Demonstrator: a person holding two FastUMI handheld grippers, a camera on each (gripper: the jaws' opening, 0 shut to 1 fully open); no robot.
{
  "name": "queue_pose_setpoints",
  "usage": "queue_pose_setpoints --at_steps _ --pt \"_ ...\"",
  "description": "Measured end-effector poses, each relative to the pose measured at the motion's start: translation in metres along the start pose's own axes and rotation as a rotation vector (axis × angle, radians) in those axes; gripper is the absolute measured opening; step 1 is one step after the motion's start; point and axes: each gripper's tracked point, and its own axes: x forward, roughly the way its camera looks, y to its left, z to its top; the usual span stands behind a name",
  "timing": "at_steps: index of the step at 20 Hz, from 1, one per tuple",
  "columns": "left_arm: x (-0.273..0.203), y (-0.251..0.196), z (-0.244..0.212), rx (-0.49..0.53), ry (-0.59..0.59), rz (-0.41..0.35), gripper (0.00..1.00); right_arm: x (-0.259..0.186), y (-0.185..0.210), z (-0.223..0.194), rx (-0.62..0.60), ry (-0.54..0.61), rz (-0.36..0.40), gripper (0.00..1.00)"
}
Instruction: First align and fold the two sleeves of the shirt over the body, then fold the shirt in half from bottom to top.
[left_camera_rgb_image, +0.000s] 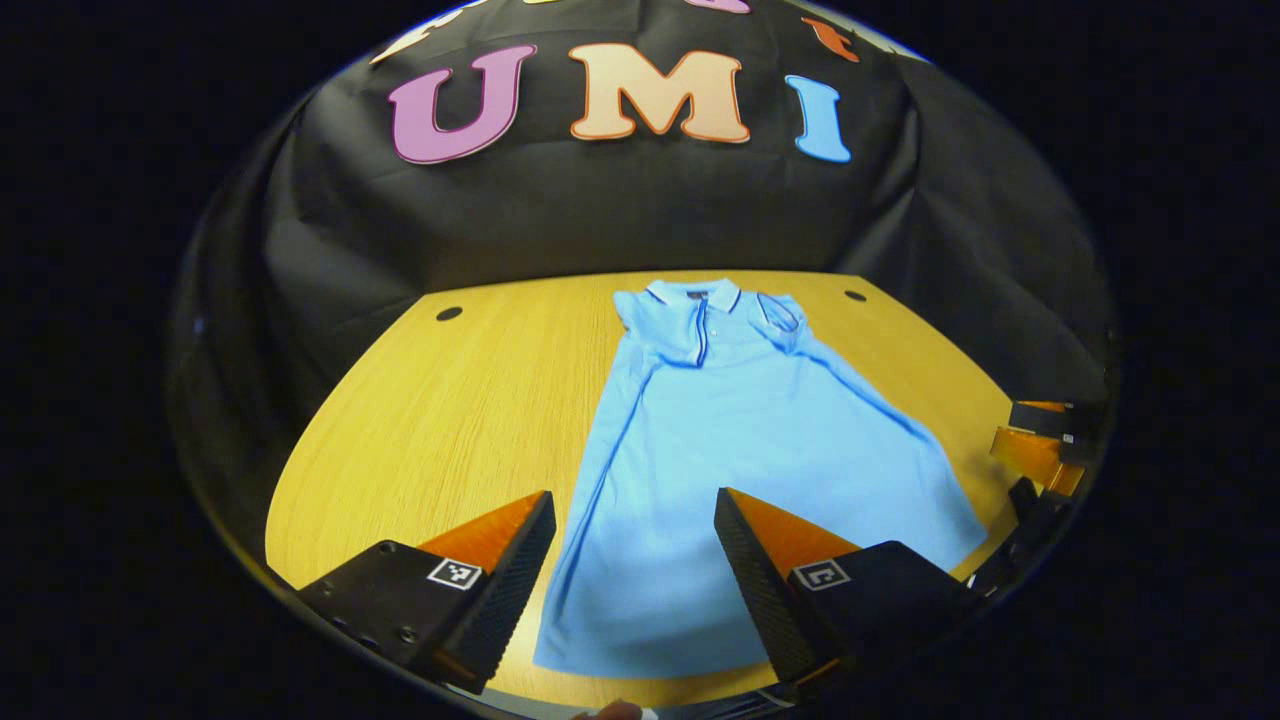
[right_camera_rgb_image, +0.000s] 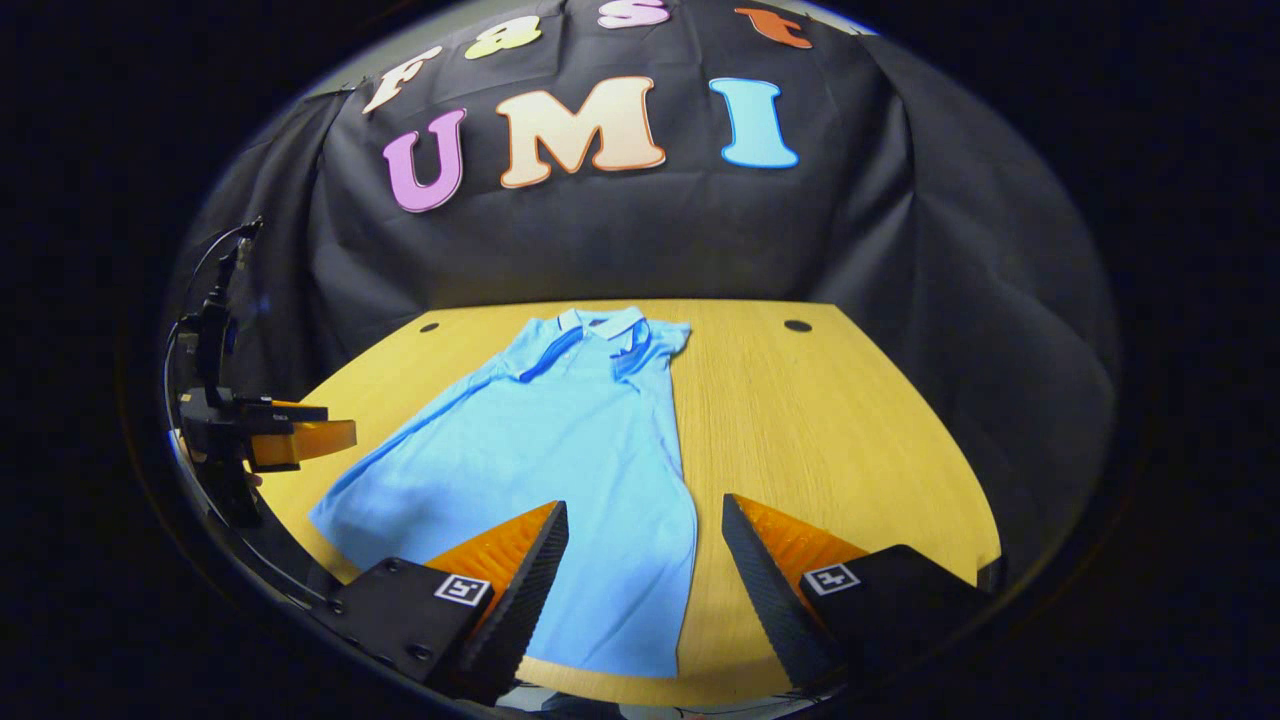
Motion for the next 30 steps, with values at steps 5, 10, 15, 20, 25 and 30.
queue_pose_setpoints --at_steps 5,10,15,20,25,30 --pt "-0.013 -0.001 -0.063 0.041 0.12 -0.005 0.95 -0.006 0.008 -0.043 -0.027 0.086 0.011 0.97" --pt "-0.017 0.001 -0.099 0.038 0.186 0.012 0.95 -0.01 0.011 -0.076 -0.06 0.17 0.012 0.94" --pt "-0.018 0.001 -0.104 0.019 0.17 0.02 0.96 -0.007 0.008 -0.109 -0.101 0.259 0.0 0.94" --pt "-0.015 -0.01 -0.107 0.019 0.161 -0.032 0.92 0.0 0.021 -0.112 -0.076 0.272 0.02 0.97" --pt "-0.014 -0.031 -0.107 0.034 0.174 -0.078 0.45 0.003 0.04 -0.111 -0.034 0.284 0.066 0.27" --pt "-0.011 -0.037 -0.106 0.022 0.185 -0.034 0.0 0.005 0.044 -0.111 0.027 0.312 0.078 0.03"
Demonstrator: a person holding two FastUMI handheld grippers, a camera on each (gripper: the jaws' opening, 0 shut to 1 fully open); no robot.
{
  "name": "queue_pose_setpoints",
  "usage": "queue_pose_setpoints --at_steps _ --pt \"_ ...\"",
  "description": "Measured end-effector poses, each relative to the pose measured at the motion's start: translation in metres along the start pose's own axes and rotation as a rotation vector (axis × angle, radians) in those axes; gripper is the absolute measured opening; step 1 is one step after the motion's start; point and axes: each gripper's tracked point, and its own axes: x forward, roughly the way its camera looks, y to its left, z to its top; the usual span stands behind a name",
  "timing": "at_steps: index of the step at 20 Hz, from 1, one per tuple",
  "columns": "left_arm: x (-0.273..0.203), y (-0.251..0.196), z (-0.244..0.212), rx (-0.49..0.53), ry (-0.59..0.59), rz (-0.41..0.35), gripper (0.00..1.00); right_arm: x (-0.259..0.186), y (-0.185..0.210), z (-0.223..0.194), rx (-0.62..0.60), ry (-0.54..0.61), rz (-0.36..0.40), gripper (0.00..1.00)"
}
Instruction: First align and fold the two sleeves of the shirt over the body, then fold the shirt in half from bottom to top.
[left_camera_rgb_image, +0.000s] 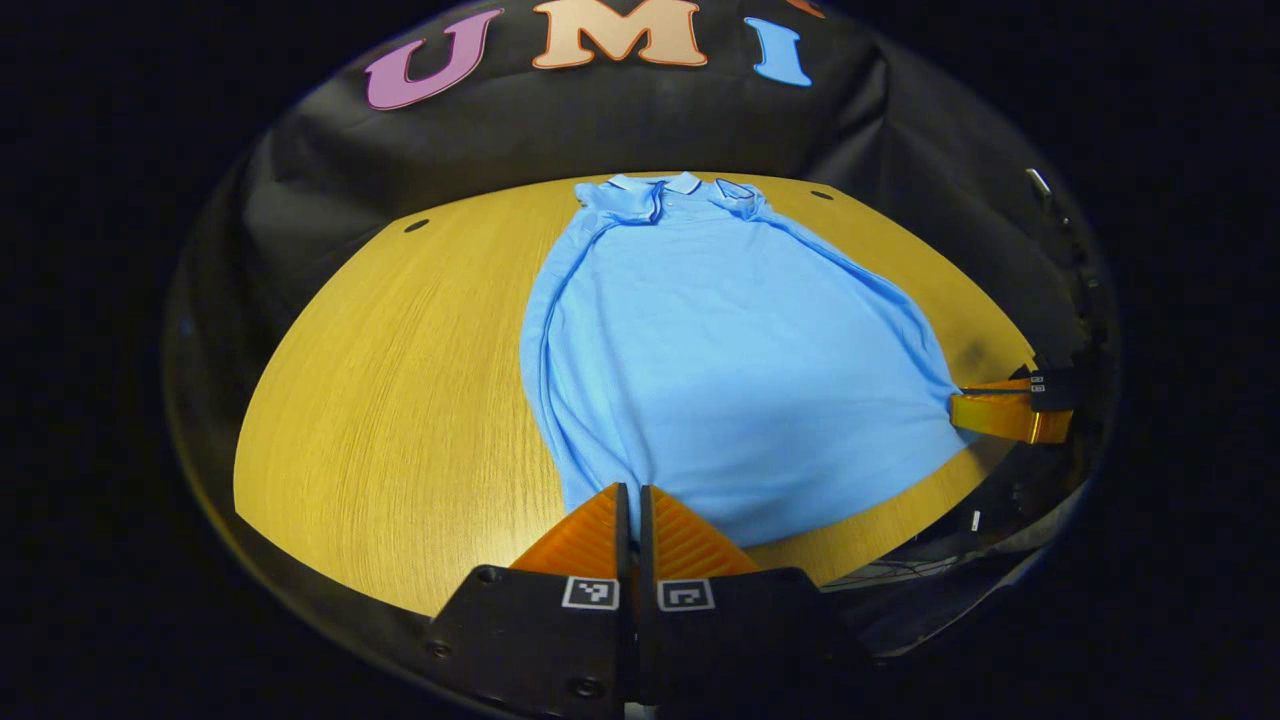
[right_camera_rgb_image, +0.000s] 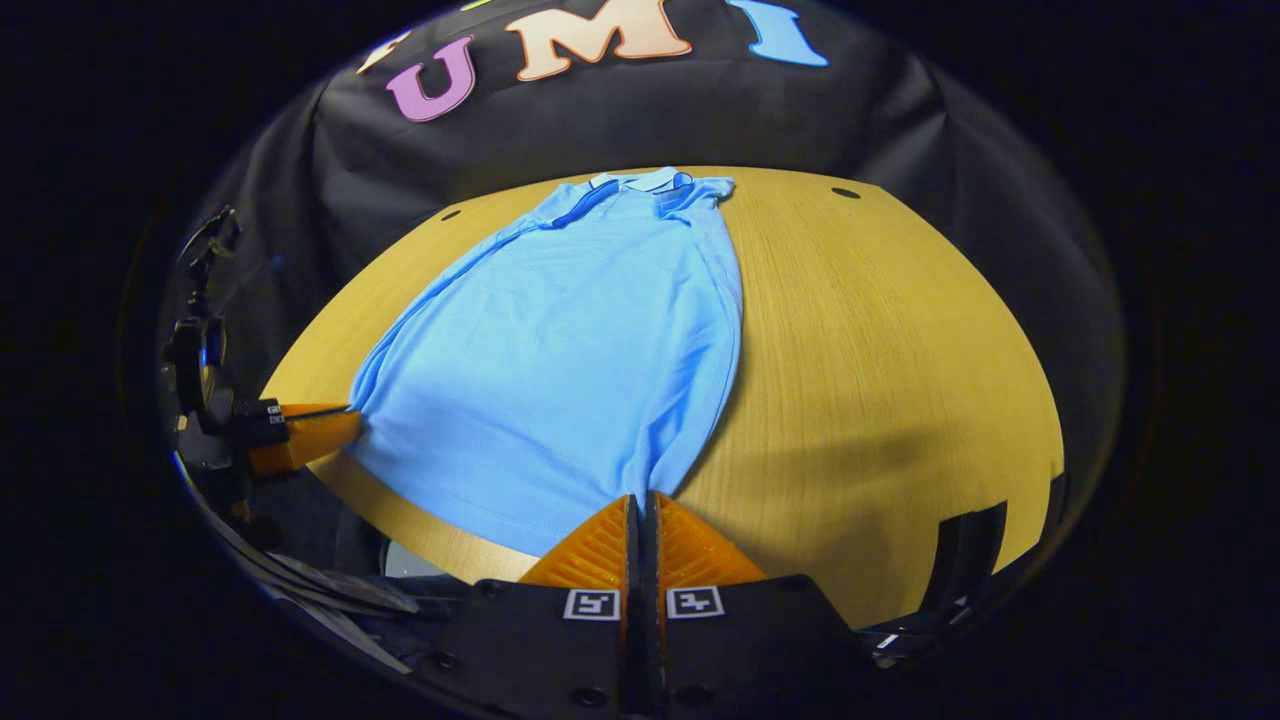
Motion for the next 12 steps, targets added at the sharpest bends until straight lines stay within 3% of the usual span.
queue_pose_setpoints --at_steps 5,12 --pt "0.0 -0.002 0.015 -0.069 0.035 -0.013 0.0 -0.009 0.011 0.022 0.005 -0.038 0.043 0.02" --pt "-0.007 0.0 0.096 -0.069 -0.088 -0.035 0.0 -0.023 0.018 0.1 -0.004 -0.177 0.067 0.03"
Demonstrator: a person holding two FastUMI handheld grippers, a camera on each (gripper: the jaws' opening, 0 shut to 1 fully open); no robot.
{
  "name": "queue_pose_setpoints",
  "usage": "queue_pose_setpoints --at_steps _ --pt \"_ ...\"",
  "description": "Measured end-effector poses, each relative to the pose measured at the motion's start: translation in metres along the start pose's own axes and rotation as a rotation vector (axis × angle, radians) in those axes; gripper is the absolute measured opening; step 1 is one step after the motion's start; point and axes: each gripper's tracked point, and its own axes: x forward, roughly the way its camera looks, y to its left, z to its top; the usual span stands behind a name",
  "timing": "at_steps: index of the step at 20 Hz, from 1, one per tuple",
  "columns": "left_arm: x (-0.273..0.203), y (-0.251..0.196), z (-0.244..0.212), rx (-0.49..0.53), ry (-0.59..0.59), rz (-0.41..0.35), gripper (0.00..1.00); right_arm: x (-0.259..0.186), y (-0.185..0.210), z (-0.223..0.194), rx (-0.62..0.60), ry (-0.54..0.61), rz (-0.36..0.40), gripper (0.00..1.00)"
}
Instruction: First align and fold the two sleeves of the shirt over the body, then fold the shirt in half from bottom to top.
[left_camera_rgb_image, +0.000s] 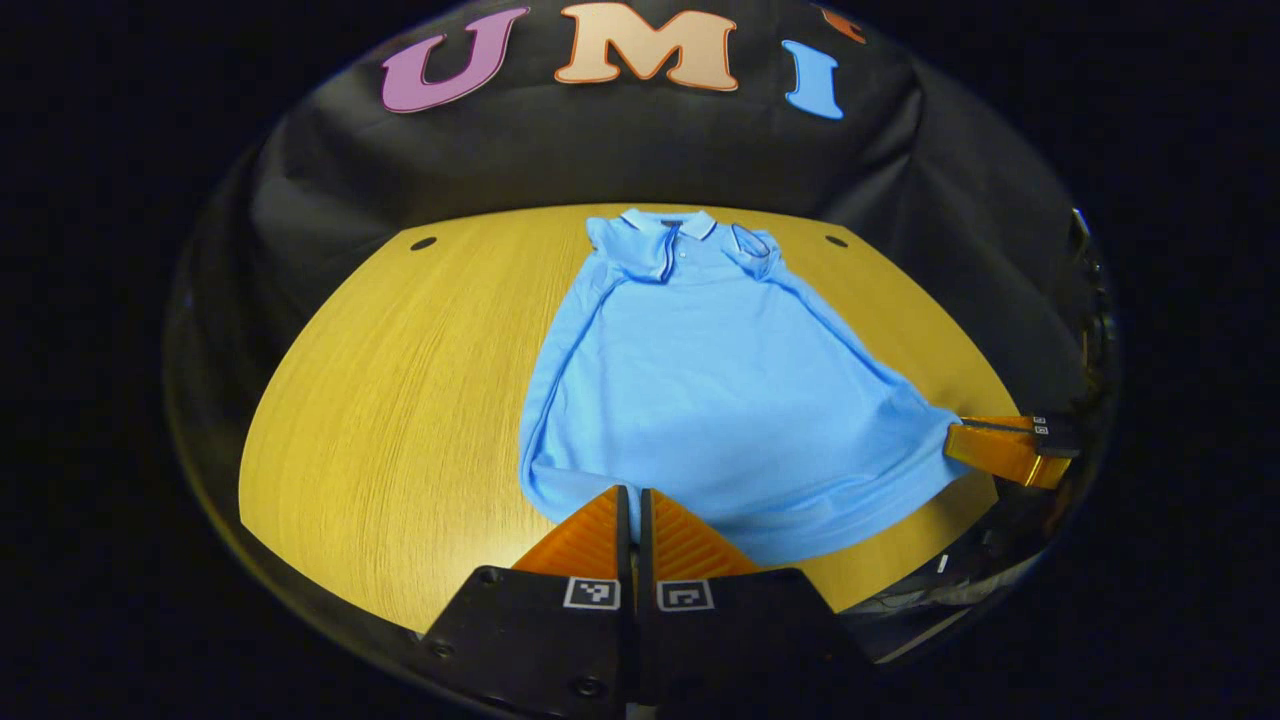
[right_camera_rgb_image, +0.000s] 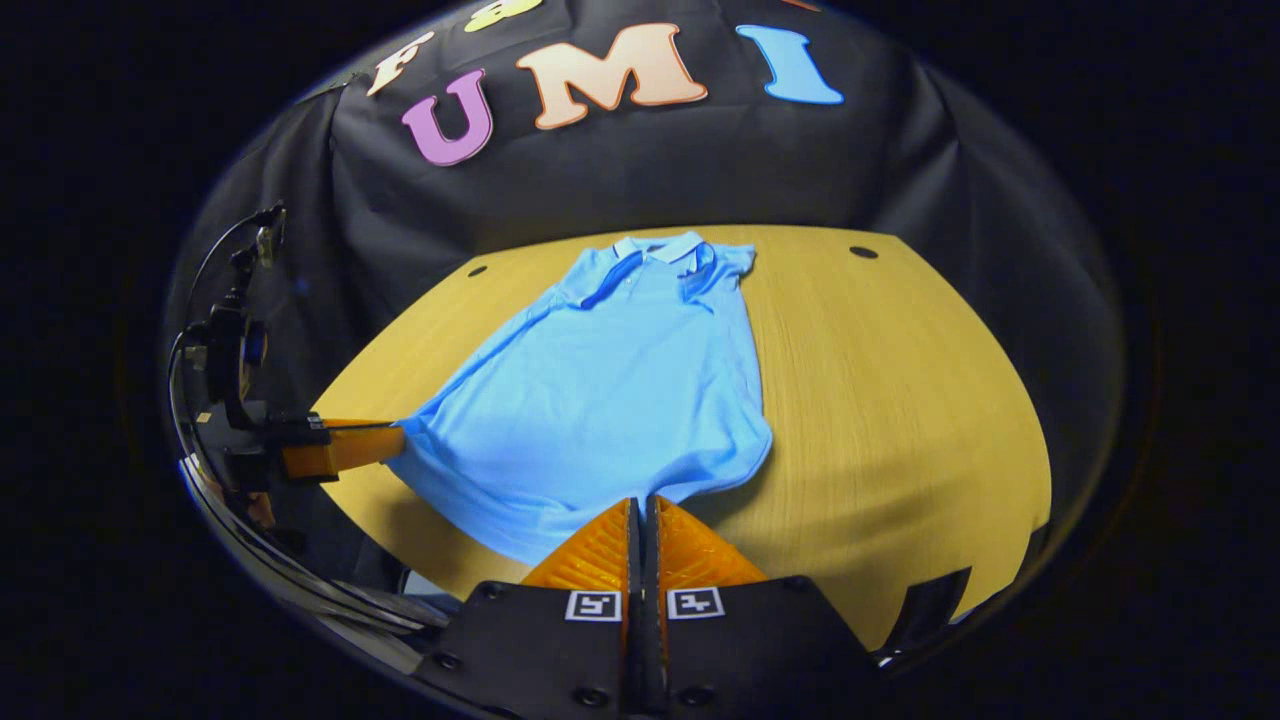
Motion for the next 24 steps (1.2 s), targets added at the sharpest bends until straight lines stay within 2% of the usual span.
queue_pose_setpoints --at_steps 3,6,10,14,24 --pt "0.004 0.006 0.031 0.013 -0.028 -0.002 0.0 0.008 0.005 0.042 0.028 -0.064 0.002 0.03" --pt "0.014 0.016 0.059 -0.017 -0.055 -0.004 0.0 0.021 0.007 0.077 0.028 -0.115 0.001 0.03" --pt "0.031 0.028 0.097 -0.059 -0.091 -0.014 0.0 0.043 0.001 0.12 0.073 -0.166 -0.019 0.03" --pt "0.054 0.034 0.139 -0.047 -0.133 -0.021 0.0 0.062 -0.012 0.161 0.086 -0.214 -0.047 0.02" --pt "0.131 0.06 0.239 -0.082 -0.209 -0.03 0.0 0.133 -0.035 0.238 0.105 -0.288 -0.099 0.02"
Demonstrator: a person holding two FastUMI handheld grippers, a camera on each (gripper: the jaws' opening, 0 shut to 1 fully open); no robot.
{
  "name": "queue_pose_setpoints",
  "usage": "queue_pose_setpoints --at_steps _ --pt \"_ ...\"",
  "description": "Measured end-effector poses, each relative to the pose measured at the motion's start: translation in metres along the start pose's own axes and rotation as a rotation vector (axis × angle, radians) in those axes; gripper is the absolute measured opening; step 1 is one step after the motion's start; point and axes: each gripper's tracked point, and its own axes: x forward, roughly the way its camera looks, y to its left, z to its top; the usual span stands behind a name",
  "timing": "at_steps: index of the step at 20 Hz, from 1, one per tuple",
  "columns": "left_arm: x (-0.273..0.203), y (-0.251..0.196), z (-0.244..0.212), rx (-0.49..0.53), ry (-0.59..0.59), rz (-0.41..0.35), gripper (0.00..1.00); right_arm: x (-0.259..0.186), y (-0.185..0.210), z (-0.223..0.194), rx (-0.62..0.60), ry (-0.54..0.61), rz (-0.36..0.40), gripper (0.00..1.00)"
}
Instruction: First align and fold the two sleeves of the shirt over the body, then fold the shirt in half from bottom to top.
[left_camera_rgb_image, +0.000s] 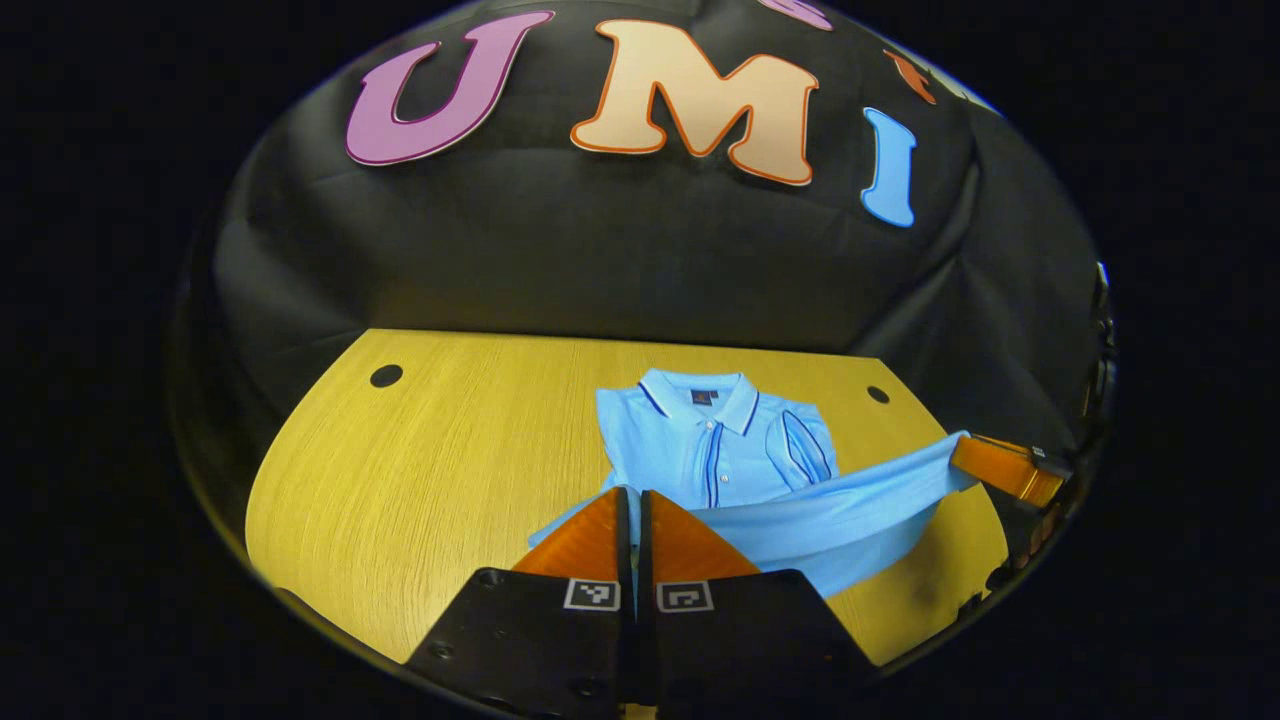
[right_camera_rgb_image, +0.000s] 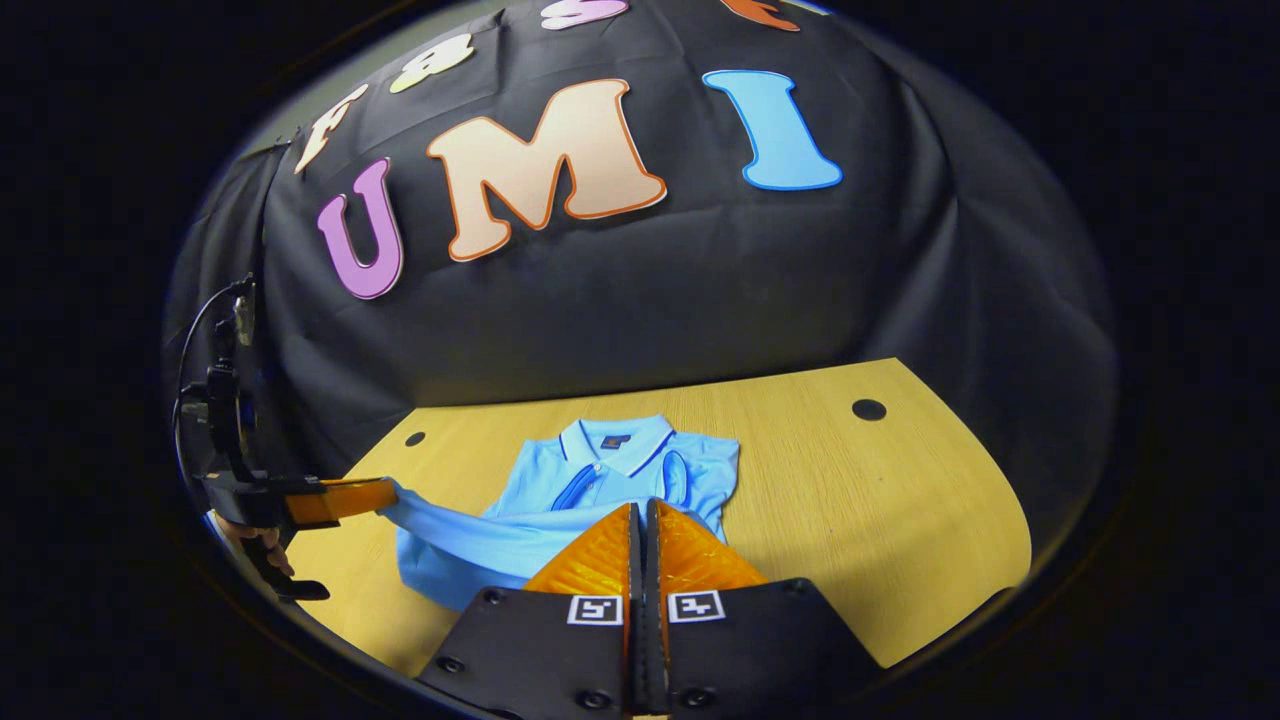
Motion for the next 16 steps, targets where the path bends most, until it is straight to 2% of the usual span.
queue_pose_setpoints --at_steps 5,11,16 --pt "0.057 0.009 0.027 -0.005 0.003 -0.008 0.0 0.064 -0.014 0.017 0.035 -0.022 -0.044 0.02" --pt "0.136 0.014 0.033 -0.002 -0.014 -0.032 0.0 0.139 -0.037 0.013 0.037 0.001 -0.106 0.02" --pt "0.182 0.022 0.008 0.007 0.022 -0.044 0.0 0.174 -0.05 -0.026 0.007 0.031 -0.179 0.02"
